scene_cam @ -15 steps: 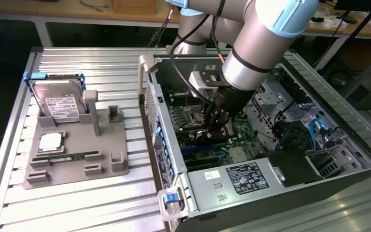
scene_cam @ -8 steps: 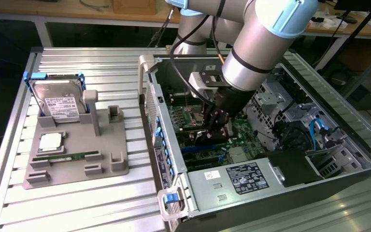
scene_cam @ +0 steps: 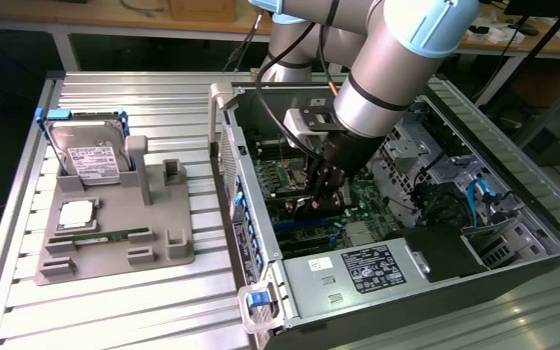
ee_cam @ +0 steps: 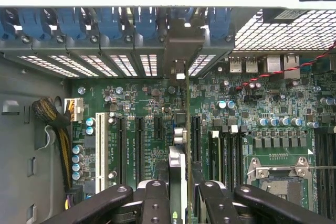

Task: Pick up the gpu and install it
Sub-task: 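Insert the gpu into the slot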

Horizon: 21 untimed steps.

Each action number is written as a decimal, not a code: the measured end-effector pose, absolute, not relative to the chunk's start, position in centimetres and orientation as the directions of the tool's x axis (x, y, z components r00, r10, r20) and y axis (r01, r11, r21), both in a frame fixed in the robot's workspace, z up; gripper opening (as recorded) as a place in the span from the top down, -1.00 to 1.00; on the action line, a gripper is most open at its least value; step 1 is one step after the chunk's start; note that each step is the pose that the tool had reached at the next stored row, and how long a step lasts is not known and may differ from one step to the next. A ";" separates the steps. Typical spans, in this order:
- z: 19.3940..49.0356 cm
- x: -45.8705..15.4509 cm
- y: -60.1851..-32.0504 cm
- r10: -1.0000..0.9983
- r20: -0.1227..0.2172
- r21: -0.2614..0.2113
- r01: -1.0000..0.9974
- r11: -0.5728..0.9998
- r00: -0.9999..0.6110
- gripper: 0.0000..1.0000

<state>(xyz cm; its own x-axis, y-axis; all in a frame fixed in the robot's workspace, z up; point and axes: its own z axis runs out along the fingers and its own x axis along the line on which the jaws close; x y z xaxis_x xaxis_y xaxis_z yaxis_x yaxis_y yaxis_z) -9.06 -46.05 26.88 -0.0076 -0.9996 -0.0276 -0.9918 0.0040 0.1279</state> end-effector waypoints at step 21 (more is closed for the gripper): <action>26.8 -9.2 -46.1 -1.000 -0.028 0.128 -0.992 0.004 -0.008 0.47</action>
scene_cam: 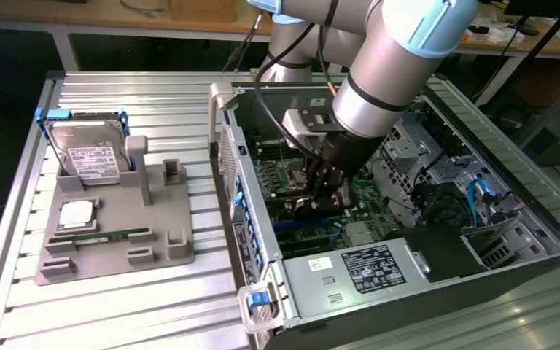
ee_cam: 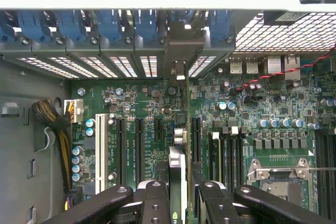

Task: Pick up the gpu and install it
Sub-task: 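Insert the gpu into the slot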

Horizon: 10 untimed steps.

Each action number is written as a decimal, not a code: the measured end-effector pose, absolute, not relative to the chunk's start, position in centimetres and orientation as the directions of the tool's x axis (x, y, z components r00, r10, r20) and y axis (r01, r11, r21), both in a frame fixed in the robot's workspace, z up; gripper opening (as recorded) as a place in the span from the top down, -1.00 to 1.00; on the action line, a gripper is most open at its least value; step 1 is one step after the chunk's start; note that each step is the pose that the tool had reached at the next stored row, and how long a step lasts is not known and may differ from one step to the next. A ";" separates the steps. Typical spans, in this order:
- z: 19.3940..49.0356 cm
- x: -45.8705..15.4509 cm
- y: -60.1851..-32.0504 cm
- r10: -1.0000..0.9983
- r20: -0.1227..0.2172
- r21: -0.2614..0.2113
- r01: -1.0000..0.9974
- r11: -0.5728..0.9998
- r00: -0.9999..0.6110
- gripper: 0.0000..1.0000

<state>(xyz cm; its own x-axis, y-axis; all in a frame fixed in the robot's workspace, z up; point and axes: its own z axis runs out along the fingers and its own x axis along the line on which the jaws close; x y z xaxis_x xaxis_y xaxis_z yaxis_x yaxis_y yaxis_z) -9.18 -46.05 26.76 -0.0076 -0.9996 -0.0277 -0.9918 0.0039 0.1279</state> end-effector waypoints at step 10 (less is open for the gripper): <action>26.6 -9.2 -46.1 -1.000 -0.027 0.128 -0.992 0.004 -0.008 0.47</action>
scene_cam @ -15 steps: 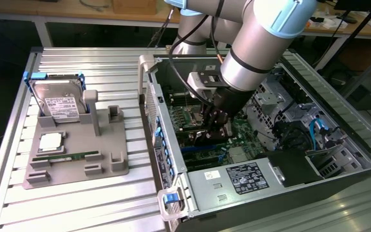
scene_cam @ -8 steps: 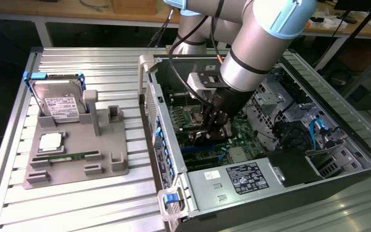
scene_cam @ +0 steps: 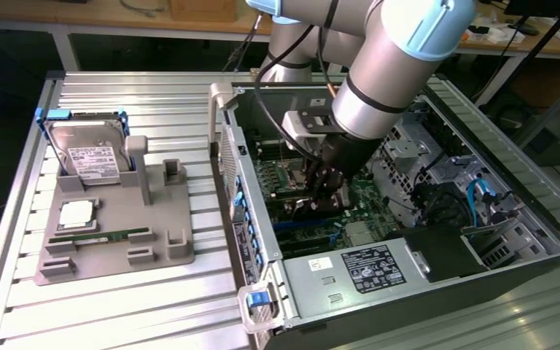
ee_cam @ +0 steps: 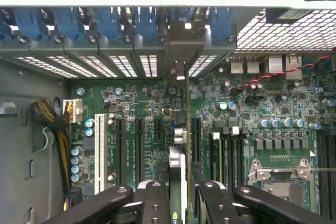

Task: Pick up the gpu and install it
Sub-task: 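Insert the gpu into the slot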

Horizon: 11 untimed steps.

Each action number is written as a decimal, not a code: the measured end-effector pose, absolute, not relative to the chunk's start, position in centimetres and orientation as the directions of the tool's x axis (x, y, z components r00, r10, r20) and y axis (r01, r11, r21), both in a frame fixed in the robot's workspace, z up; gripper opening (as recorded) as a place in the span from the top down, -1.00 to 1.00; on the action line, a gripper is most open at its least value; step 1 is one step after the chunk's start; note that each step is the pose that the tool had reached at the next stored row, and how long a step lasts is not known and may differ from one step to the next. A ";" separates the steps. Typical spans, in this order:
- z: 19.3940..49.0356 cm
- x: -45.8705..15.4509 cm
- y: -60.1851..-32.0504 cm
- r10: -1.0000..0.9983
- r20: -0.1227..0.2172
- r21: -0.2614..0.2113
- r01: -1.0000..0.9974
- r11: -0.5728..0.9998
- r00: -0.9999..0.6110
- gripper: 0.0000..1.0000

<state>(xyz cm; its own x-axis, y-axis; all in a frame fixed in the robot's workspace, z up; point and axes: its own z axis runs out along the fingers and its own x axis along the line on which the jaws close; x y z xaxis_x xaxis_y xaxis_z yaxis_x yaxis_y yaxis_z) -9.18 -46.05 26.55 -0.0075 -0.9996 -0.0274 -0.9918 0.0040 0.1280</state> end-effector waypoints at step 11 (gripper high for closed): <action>26.5 -9.3 -46.1 -1.000 -0.027 0.128 -0.992 0.004 -0.008 0.47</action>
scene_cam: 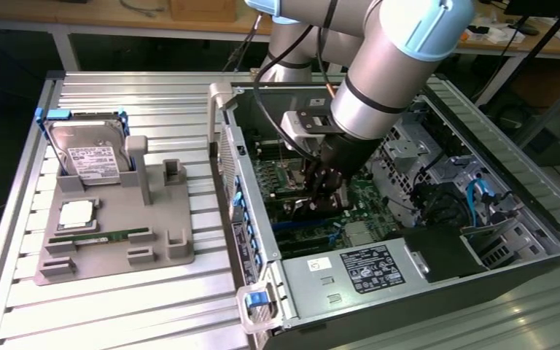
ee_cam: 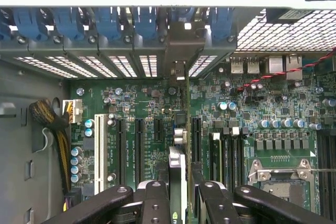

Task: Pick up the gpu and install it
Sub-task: 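Insert the gpu into the slot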

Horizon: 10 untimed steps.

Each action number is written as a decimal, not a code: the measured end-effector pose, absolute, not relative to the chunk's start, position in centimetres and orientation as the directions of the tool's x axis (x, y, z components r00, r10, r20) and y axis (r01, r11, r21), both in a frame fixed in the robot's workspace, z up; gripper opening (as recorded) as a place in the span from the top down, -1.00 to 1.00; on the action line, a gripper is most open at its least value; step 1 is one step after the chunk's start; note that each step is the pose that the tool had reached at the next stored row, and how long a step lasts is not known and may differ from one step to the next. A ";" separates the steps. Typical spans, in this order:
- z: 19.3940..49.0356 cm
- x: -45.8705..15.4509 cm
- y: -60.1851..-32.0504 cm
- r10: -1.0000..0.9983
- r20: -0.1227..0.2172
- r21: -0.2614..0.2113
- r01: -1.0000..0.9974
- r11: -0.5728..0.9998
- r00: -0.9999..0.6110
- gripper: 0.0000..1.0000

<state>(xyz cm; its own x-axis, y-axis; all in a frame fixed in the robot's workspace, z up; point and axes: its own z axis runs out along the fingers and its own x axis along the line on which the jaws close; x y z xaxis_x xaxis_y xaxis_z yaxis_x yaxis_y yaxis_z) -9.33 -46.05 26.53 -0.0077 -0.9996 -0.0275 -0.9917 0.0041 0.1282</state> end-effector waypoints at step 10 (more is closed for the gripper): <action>26.5 -9.3 -46.1 -1.000 -0.027 0.128 -0.992 0.004 -0.008 0.47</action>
